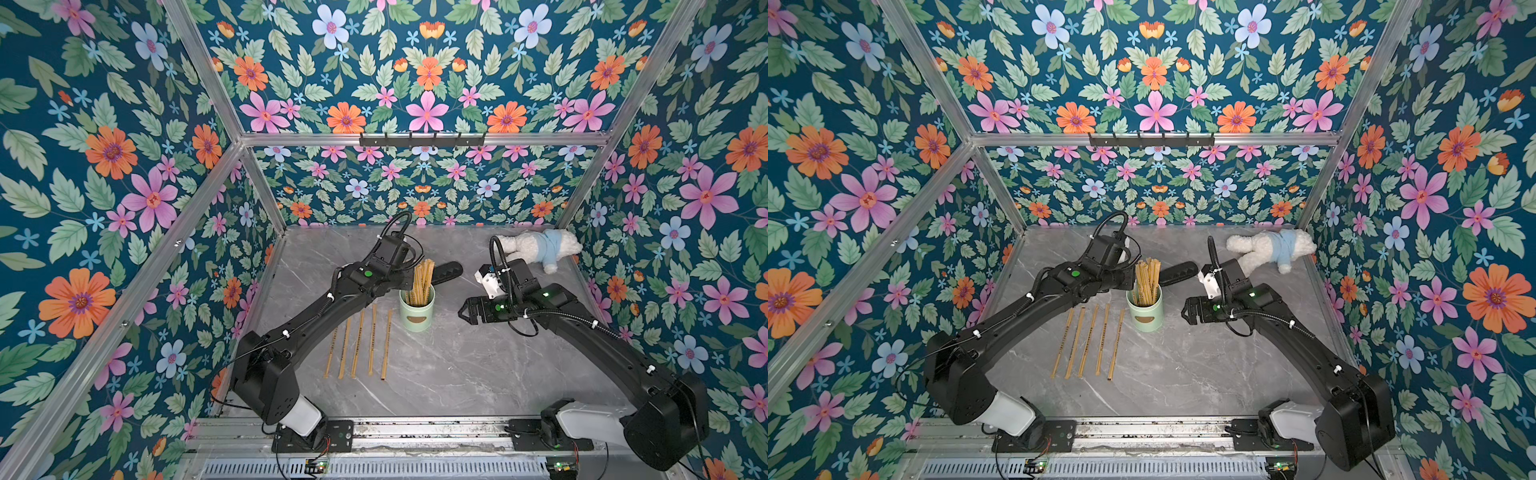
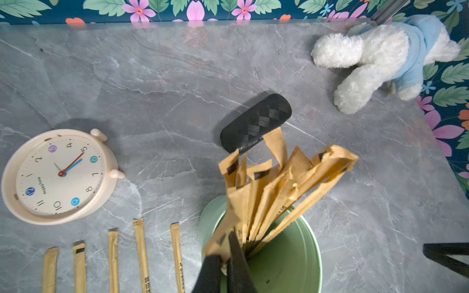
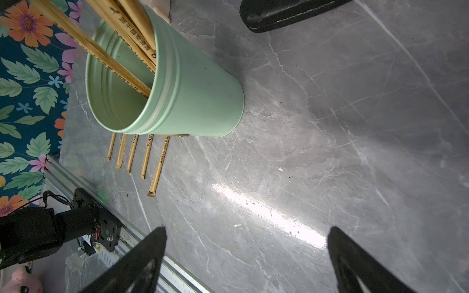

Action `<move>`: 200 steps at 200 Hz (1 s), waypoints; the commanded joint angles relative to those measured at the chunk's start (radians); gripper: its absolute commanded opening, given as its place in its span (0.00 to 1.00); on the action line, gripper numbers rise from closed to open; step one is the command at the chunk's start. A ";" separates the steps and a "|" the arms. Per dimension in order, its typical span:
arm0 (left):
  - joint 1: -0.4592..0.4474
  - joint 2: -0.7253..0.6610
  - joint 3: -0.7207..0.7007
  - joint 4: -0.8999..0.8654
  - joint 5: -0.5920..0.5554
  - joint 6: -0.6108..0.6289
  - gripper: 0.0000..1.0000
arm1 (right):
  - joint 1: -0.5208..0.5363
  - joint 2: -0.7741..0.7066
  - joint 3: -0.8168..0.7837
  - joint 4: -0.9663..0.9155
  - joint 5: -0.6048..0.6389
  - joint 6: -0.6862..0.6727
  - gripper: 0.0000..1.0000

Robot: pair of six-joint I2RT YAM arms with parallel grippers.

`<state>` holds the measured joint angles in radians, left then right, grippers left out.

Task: Take the straws out of the storage container
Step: Pick up the straw from the container, then place the straw at the center of the board.

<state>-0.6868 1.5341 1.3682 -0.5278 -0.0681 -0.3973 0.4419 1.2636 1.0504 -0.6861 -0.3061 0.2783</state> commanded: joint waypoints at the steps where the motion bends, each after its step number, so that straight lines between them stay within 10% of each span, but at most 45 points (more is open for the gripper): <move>1: 0.001 -0.014 0.025 -0.054 -0.042 -0.002 0.09 | 0.001 -0.010 -0.007 0.008 -0.004 0.000 0.99; 136: 0.010 -0.062 0.516 -0.497 -0.296 0.116 0.11 | 0.001 -0.007 -0.011 0.016 -0.004 0.000 0.99; 200: 0.228 0.022 0.497 -0.726 -0.364 0.104 0.10 | 0.000 -0.005 -0.015 0.022 -0.010 0.001 0.99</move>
<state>-0.5228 1.5227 1.8923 -1.1175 -0.3874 -0.2859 0.4419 1.2560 1.0382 -0.6785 -0.3096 0.2787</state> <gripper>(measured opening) 0.104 0.992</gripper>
